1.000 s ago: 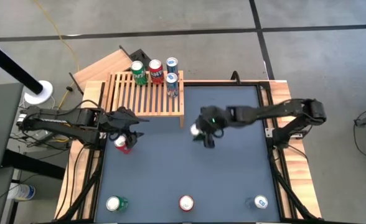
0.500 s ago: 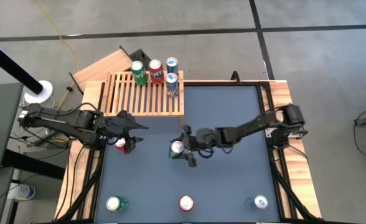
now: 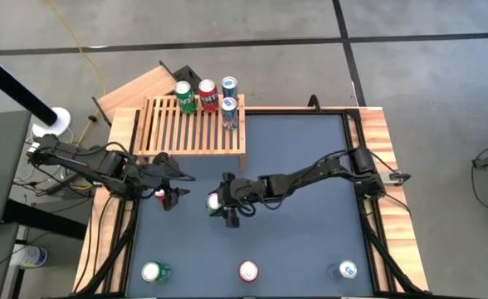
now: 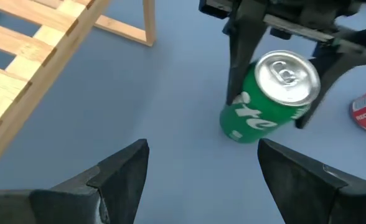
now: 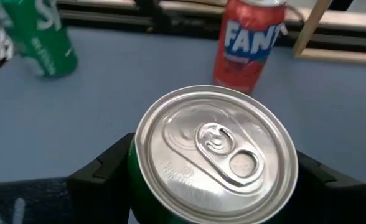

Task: Place canned beverage on shelf
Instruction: Move the top green soda can to the center of the table

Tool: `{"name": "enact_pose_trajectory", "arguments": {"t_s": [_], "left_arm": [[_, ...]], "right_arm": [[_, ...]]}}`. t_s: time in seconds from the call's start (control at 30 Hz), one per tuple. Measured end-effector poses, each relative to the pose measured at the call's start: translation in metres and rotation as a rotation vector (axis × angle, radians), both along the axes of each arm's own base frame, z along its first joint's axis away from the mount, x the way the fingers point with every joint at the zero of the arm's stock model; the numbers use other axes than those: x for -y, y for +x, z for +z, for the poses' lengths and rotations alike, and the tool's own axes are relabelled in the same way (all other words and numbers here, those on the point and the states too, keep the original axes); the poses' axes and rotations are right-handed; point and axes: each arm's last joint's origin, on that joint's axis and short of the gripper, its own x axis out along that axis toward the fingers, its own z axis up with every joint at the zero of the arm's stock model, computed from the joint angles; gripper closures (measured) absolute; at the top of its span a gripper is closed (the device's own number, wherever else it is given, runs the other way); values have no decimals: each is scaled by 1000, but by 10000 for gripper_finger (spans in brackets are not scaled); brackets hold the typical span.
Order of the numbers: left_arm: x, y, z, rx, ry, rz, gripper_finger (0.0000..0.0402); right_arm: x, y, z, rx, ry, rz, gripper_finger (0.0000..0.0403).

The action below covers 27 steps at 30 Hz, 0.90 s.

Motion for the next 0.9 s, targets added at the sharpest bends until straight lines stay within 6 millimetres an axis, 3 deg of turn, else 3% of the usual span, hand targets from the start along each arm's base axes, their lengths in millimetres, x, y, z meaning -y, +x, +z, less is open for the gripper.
{"name": "enact_pose_trajectory", "arguments": {"t_s": [0.37, 0.9], "left_arm": [[3, 0, 1, 21, -26, 30, 113], [2, 0, 1, 32, -45, 68, 113]], "right_arm": [[8, 5, -19, -19, -47, -50, 121], [13, 5, -20, -33, -27, -65, 85]]}}
